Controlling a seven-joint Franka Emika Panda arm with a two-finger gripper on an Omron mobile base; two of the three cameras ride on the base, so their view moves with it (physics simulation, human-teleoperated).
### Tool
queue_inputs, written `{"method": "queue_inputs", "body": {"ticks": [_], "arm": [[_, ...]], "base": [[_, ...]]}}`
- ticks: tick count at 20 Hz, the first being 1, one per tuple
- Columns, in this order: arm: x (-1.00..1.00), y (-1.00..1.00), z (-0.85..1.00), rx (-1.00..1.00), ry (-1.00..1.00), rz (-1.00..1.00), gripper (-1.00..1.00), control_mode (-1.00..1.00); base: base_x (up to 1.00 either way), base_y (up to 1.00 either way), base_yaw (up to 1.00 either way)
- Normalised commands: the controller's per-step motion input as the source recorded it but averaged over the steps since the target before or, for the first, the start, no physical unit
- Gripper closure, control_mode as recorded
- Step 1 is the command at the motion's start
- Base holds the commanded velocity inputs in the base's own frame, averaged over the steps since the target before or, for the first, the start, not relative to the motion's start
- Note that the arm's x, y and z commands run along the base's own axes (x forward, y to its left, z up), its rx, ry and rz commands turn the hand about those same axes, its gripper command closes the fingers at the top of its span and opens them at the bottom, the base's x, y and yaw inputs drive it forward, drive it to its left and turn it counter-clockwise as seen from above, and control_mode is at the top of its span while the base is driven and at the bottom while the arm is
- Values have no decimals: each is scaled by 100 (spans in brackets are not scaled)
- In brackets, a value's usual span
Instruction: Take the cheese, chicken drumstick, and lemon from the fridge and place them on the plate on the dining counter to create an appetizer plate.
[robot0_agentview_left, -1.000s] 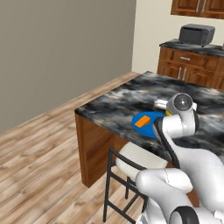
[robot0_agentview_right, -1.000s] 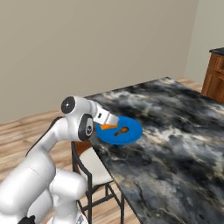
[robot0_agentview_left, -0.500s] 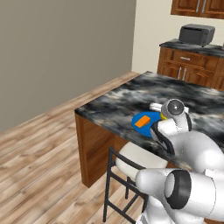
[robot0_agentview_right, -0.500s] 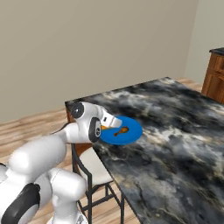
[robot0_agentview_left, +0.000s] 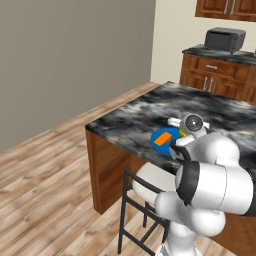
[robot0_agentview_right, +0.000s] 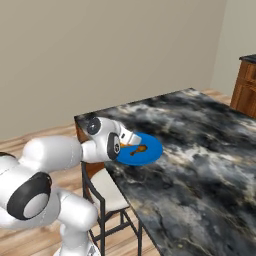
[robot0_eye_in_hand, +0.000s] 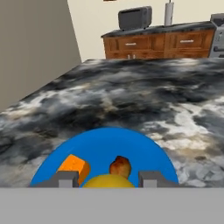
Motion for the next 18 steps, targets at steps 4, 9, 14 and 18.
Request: {"method": "queue_inputs", "body": {"ticks": [4, 9, 14, 18], "arm": [[21, 0, -26, 0, 0, -3, 100, -100], [32, -3, -19, 1, 0, -2, 100, -100], [32, -20, -19, 2, 0, -1, 100, -100], [29, -22, -25, 2, 0, -1, 100, -100]], "base": [[0, 0, 0], [0, 0, 0], [0, 0, 0], [0, 0, 0]]}}
